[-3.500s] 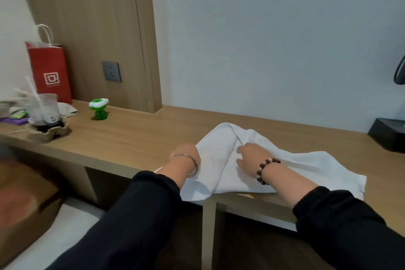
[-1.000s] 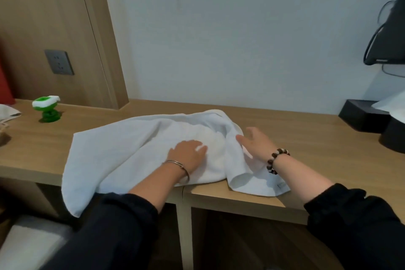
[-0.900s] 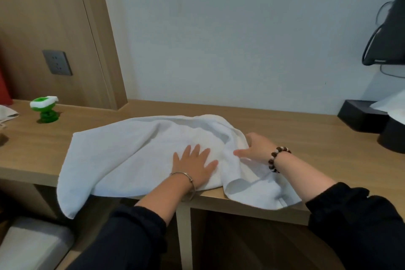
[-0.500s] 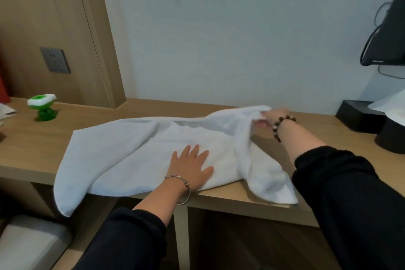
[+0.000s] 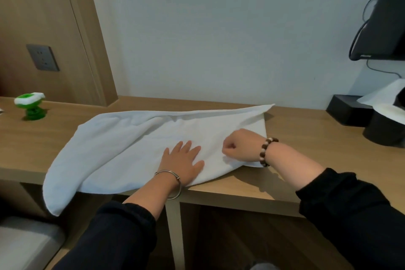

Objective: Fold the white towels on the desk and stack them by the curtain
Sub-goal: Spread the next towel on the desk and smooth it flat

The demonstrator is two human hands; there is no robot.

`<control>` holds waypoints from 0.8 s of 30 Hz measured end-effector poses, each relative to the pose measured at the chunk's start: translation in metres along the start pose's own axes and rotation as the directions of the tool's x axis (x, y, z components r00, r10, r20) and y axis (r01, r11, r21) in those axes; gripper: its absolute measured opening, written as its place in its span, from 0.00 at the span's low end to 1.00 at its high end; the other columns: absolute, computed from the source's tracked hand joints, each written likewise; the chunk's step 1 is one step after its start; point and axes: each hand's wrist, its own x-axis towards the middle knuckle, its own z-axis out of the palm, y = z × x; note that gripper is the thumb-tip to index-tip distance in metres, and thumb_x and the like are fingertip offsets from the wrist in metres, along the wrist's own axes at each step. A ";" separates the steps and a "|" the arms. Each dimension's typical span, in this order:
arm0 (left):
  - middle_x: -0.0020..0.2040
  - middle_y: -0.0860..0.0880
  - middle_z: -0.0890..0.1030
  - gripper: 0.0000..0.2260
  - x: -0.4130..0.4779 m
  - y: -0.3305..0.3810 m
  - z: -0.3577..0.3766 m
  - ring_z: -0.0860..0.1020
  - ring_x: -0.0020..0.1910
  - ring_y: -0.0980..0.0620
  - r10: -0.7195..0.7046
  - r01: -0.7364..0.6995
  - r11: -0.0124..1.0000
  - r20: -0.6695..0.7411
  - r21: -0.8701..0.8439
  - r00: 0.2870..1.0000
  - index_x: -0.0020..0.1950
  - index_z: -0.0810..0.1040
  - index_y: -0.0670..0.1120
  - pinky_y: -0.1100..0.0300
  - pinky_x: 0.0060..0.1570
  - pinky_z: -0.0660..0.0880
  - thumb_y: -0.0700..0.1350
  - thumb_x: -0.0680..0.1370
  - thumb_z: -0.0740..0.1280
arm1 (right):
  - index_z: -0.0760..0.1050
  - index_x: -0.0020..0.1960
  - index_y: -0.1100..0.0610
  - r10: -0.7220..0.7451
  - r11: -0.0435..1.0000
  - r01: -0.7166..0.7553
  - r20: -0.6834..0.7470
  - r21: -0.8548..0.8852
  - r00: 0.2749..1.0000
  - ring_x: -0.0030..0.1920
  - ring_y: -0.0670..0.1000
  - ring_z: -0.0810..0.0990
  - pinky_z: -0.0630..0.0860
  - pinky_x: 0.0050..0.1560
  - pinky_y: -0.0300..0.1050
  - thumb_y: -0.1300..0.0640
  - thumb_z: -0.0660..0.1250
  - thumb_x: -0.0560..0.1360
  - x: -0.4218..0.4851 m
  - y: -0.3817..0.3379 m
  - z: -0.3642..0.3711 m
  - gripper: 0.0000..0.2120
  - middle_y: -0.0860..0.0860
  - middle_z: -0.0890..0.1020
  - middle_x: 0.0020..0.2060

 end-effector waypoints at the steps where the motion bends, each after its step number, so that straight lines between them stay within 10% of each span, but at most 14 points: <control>1: 0.79 0.53 0.47 0.25 0.000 0.000 0.000 0.46 0.77 0.49 -0.002 0.002 1.000 0.000 0.001 1.000 0.77 0.49 0.58 0.44 0.73 0.45 0.60 0.81 0.46 | 0.74 0.37 0.57 0.050 0.984 -0.043 0.036 -0.171 0.998 0.32 0.49 0.71 0.68 0.40 0.42 0.53 0.57 0.78 -0.002 -0.003 0.002 0.14 0.49 0.75 0.32; 4: 0.79 0.53 0.47 0.24 0.001 -0.003 -0.001 0.46 0.77 0.49 -0.006 0.006 1.000 -0.010 -0.003 1.000 0.77 0.50 0.58 0.45 0.73 0.46 0.58 0.81 0.46 | 0.73 0.44 0.54 0.350 0.783 -0.294 -0.002 -0.549 0.937 0.44 0.52 0.75 0.65 0.56 0.52 0.55 0.54 0.78 -0.006 0.008 0.001 0.10 0.48 0.78 0.40; 6: 0.79 0.53 0.48 0.24 0.002 -0.004 -0.002 0.46 0.77 0.50 -0.002 0.002 1.000 -0.013 -0.022 1.000 0.77 0.50 0.58 0.46 0.73 0.46 0.58 0.81 0.47 | 0.74 0.60 0.52 0.569 0.671 -0.442 0.031 -0.595 0.822 0.64 0.57 0.71 0.55 0.67 0.65 0.51 0.54 0.78 -0.013 0.028 -0.002 0.15 0.50 0.78 0.59; 9: 0.79 0.53 0.48 0.23 0.000 -0.005 -0.005 0.47 0.77 0.50 -0.003 0.003 1.000 -0.009 -0.029 1.000 0.77 0.51 0.58 0.46 0.73 0.46 0.56 0.82 0.47 | 0.75 0.58 0.51 0.686 0.619 -0.563 0.027 -0.547 0.728 0.66 0.57 0.69 0.47 0.70 0.69 0.52 0.54 0.77 -0.030 0.057 -0.003 0.15 0.51 0.77 0.61; 15: 0.65 0.49 0.75 0.16 -0.015 0.005 -0.019 0.70 0.64 0.49 0.141 -0.208 0.969 -0.397 -0.131 0.907 0.65 0.75 0.48 0.55 0.63 0.65 0.52 0.79 0.61 | 0.76 0.48 0.56 0.170 0.955 -0.242 -0.357 -0.170 0.919 0.49 0.54 0.76 0.71 0.50 0.48 0.57 0.56 0.77 -0.050 0.022 0.013 0.10 0.52 0.79 0.45; 20: 0.56 0.55 0.75 0.15 -0.041 0.000 -0.012 0.71 0.55 0.56 0.363 -0.410 0.900 -0.266 -0.145 0.893 0.58 0.76 0.51 0.63 0.52 0.68 0.58 0.76 0.64 | 0.67 0.44 0.51 -0.028 0.951 -0.004 -0.098 -0.311 0.995 0.42 0.49 0.67 0.62 0.44 0.44 0.54 0.59 0.76 -0.072 -0.014 0.028 0.03 0.48 0.70 0.41; 24: 0.46 0.55 0.75 0.06 -0.043 -0.012 -0.016 0.72 0.48 0.55 0.204 -0.278 0.937 -0.316 -0.210 0.926 0.50 0.78 0.49 0.64 0.44 0.64 0.50 0.78 0.64 | 0.67 0.58 0.54 0.105 0.952 -0.115 -0.053 -0.283 0.993 0.53 0.54 0.71 0.64 0.45 0.44 0.62 0.64 0.73 -0.066 -0.012 0.032 0.15 0.52 0.69 0.54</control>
